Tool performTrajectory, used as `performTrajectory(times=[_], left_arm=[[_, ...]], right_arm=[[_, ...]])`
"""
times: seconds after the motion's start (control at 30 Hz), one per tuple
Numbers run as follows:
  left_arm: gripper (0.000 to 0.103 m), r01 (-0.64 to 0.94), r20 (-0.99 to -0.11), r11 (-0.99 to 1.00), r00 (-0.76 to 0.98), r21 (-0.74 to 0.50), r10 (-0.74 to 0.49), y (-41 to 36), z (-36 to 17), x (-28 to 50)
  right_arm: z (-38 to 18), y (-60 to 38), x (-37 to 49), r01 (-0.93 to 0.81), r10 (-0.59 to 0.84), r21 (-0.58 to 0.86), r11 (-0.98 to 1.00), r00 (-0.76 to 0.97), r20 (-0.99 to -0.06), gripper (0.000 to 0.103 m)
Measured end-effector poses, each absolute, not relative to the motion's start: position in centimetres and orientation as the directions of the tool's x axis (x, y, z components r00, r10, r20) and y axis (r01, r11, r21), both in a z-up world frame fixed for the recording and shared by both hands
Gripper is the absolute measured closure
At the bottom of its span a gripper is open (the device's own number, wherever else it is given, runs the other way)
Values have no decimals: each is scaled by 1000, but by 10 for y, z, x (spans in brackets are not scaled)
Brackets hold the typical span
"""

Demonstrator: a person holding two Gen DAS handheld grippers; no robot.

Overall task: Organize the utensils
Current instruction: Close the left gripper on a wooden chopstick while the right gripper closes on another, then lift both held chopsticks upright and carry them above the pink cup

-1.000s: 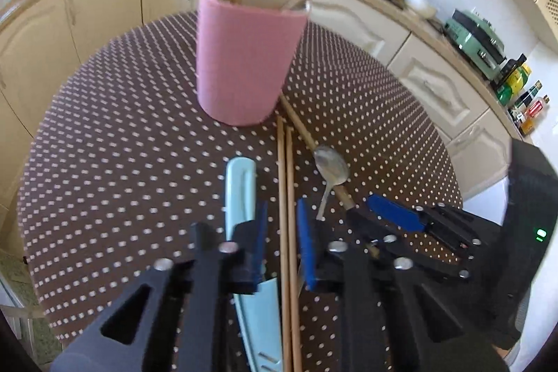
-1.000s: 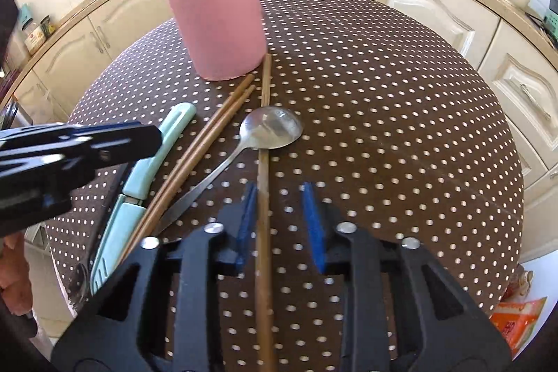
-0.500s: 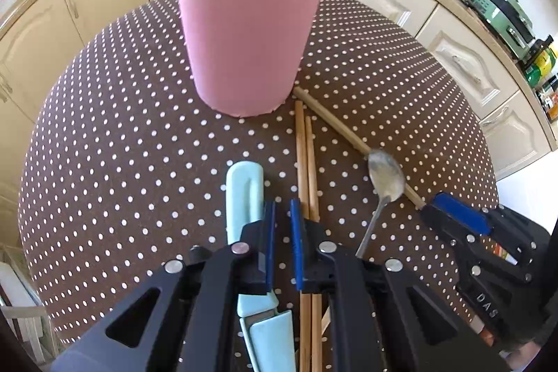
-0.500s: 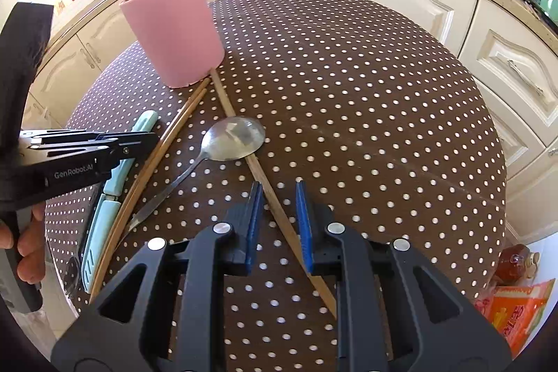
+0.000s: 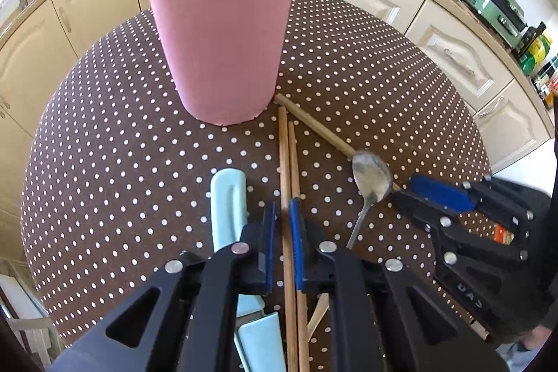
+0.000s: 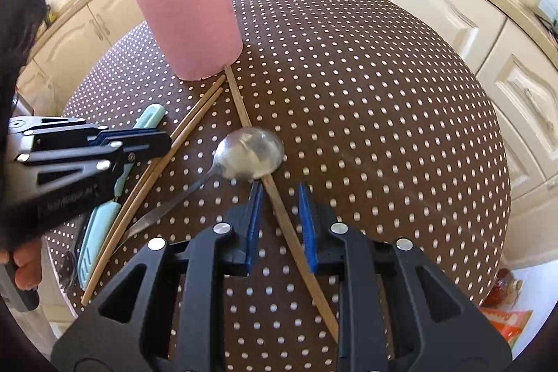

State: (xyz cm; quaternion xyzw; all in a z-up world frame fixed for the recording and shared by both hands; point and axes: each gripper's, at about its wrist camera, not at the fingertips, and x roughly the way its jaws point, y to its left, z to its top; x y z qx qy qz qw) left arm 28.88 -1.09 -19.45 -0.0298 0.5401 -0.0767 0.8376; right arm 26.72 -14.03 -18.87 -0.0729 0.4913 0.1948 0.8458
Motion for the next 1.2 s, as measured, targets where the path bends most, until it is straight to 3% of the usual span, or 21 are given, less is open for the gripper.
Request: performTrajectory(times=[0.3,0.57,0.93,1.2], left_arm=[[98,75,-894,983,410,-166,-183,0,-204,289],[98,64,-891,983,415,-172,-183,-1,-201,294],[98,69,-873,981,447,-183,-195,-11,-192,311],[98,134,-775,969,581,-210,-248,-17,-154,289]], right_arm=[[-189,-148,272,-334,198,26,942,492,-848,96],[-187,-170,281,-292,212,85,953,434,-875,96],[-187,-152,335,-332,181,52,942,371,-911,96],[-170,-172,316,-341,310,152,928,481,-820,96]])
